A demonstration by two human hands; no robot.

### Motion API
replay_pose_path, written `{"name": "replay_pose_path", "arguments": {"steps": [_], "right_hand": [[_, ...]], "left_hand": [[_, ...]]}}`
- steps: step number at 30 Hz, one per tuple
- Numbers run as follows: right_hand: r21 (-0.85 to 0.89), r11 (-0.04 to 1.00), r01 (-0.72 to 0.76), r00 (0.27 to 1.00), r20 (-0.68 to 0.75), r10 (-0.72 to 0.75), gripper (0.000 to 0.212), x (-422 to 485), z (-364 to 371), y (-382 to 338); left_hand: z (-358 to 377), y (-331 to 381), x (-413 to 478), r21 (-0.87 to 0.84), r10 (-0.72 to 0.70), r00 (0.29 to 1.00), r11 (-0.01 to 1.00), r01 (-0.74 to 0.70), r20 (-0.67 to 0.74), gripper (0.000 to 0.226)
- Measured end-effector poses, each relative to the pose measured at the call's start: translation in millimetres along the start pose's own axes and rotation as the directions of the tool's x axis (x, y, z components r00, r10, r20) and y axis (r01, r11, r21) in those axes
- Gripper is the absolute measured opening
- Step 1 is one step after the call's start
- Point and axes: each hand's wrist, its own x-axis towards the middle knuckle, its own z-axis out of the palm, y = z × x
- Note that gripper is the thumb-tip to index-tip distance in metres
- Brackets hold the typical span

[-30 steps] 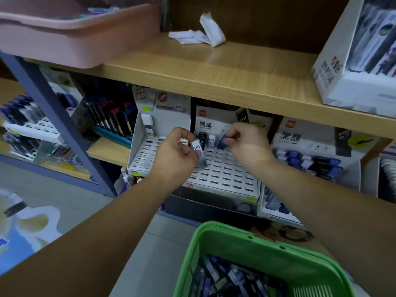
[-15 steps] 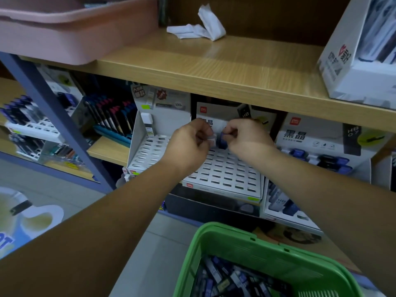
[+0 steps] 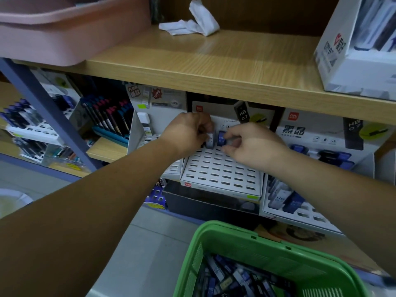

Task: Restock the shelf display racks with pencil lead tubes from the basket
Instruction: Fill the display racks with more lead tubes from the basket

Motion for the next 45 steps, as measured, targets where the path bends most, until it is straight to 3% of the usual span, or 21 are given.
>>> {"name": "replay_pose_path", "arguments": {"steps": [4, 7, 11, 13, 16, 18, 23, 31, 35, 37, 39, 42, 45], "right_hand": [[0.099, 0.992, 0.081, 0.994, -0.083, -0.073, 0.019, -15.3, -3.0, 5.9], [0.096, 0.98, 0.173, 0.975, -0.157, -0.157, 0.01, -39.9, -9.5, 5.6], [0.101, 0.936, 0.337, 0.925, -0.223, -0.309, 0.022, -89.7, -8.3, 7.8], [0.137, 0.894, 0.426, 0.897, -0.195, -0.397, 0.029, -119.1, 0.2, 13.5], [-0.022, 0.792, 0.61, 0.781, -0.152, -0.605, 0.03, -168.5, 20.4, 30.2], [-0.036, 0.762, 0.647, 0.757, -0.086, -0.647, 0.032, -195.2, 37.3, 46.8], [0.168, 0.935, 0.313, 0.936, 0.112, -0.333, 0.047, -214.2, 73.8, 80.2], [0.183, 0.979, -0.09, 0.95, 0.31, 0.029, 0.024, -210.4, 109.9, 149.5], [0.185, 0.91, -0.371, 0.84, 0.484, 0.245, 0.027, -226.6, 155.3, 174.4], [0.184, 0.82, -0.542, 0.747, 0.552, 0.371, 0.042, -245.9, 188.9, 182.7], [0.144, 0.735, -0.663, 0.658, 0.582, 0.479, 0.073, -263.3, 218.4, 187.2], [0.009, 0.715, -0.699, 0.571, 0.609, 0.551, 0.119, -277.5, 251.2, 194.0], [-0.17, 0.805, -0.569, 0.6, 0.583, 0.548, 0.142, -282.7, 261.7, 190.2]], "left_hand": [[5.1, -1.8, 0.7, 0.141, 0.071, 0.997, 0.987, -0.076, 0.043, 0.013], [4.5, 4.4, -8.8, 0.199, 0.172, 0.984, 0.967, -0.159, -0.05, 0.018], [4.0, 29.6, -42.6, 0.155, 0.26, 0.952, 0.959, -0.236, -0.162, 0.018], [8.4, 43.7, -66.5, 0.101, 0.259, 0.96, 0.963, -0.249, -0.107, 0.016], [30.1, 64.1, -107.0, 0.062, 0.258, 0.966, 0.964, -0.259, 0.016, 0.013], [50.9, 76.8, -129.7, 0.027, 0.271, 0.959, 0.961, -0.274, 0.083, 0.013], [100.8, 94.0, -153.4, -0.084, 0.134, 0.976, 0.989, -0.121, 0.172, 0.007], [176.3, 98.5, -178.7, -0.099, -0.062, 0.953, 0.99, 0.095, 0.297, 0.01], [213.5, 89.4, -200.3, -0.074, -0.238, 0.866, 0.951, 0.299, 0.439, 0.01], [233.6, 79.7, -222.0, -0.046, -0.32, 0.779, 0.913, 0.406, 0.539, 0.013], [249.7, 68.0, -245.7, -0.008, -0.356, 0.7, 0.888, 0.459, 0.619, 0.021], [258.9, 53.9, -273.0, 0.087, -0.383, 0.642, 0.893, 0.442, 0.664, 0.039], [259.5, 41.8, -291.4, 0.165, -0.423, 0.589, 0.882, 0.441, 0.689, 0.055]]}}
